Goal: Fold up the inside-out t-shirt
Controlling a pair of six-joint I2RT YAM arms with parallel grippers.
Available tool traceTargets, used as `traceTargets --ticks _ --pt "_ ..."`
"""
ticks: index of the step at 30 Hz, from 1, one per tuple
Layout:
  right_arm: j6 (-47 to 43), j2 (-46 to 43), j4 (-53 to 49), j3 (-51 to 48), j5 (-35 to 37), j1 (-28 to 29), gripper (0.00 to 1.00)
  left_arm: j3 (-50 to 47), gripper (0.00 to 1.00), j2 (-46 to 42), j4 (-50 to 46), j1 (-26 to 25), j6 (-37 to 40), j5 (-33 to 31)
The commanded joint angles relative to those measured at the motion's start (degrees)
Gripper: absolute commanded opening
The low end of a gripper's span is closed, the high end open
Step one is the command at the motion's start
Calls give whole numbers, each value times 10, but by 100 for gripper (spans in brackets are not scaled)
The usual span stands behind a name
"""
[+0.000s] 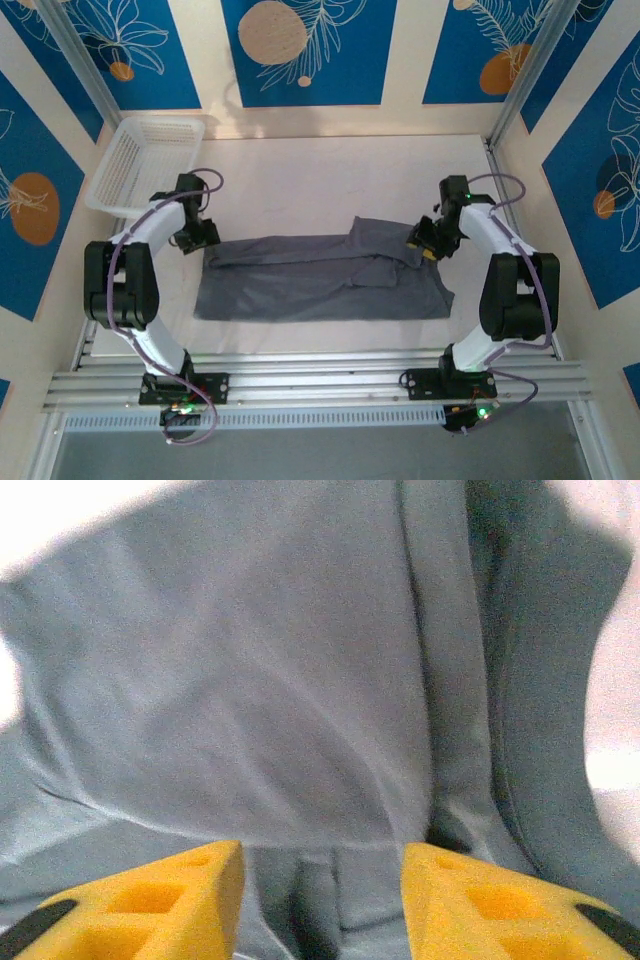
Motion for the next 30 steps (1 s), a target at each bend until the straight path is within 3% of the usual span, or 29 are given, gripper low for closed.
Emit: traceTargets --ticks 1,7,12,16,21,26,30 --pt "8 31 28 52 32 -3 55 12 49 -46 -10 -2 -10 49" --pt "-22 170 -15 187 120 -11 62 -27 52 -118 24 -28 -9 129" --pt "-40 253 -34 254 57 -18 62 -50 53 -134 35 -36 10 183" --pt "-41 300 -70 288 31 -11 60 -53 53 -131 29 -38 12 178" --pt "-38 311 -64 278 -13 -7 50 -58 54 -131 29 -38 9 170" --pt "-54 330 -79 283 3 1 62 -63 54 -136 26 -38 12 167" --pt "-68 348 -98 294 30 19 61 -70 54 -141 23 -38 11 165"
